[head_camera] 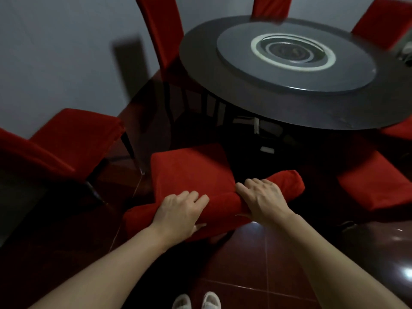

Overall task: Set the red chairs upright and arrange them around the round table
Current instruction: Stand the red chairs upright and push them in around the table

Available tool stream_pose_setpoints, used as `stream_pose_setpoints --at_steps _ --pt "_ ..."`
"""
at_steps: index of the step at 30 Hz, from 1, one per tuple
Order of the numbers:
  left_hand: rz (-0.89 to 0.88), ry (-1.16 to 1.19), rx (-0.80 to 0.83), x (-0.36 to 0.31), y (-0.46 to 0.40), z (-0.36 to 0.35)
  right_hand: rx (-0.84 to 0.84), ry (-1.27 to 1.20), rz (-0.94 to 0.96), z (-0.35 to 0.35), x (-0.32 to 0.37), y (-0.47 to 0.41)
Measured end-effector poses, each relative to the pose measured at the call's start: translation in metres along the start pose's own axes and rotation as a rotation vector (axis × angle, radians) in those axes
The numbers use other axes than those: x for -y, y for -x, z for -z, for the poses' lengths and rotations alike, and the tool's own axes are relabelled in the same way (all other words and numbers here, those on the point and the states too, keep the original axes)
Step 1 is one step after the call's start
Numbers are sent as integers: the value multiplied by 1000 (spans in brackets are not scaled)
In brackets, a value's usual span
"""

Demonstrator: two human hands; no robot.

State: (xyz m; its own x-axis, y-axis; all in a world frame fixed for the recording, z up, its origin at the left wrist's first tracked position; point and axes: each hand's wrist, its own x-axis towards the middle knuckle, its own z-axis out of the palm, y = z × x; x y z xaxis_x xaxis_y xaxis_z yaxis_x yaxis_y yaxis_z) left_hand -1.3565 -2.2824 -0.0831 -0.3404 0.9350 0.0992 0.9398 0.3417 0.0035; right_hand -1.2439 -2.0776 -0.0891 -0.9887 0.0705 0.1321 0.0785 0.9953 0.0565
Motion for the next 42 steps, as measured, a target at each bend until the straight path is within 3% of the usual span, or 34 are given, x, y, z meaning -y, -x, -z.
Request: stream_pose_setpoints --at_steps 14,30,36,42 --pt "-185 25 -145 26 -3 -5 24 7 -98 4 13 -12" --pt "-619 35 -115 126 39 2 102 46 -503 12 151 -15" --pt "-515 43 -135 133 52 0 124 39 -471 12 159 -12" --pt "-607 -1 -121 146 38 4 141 52 -472 18 157 -29"
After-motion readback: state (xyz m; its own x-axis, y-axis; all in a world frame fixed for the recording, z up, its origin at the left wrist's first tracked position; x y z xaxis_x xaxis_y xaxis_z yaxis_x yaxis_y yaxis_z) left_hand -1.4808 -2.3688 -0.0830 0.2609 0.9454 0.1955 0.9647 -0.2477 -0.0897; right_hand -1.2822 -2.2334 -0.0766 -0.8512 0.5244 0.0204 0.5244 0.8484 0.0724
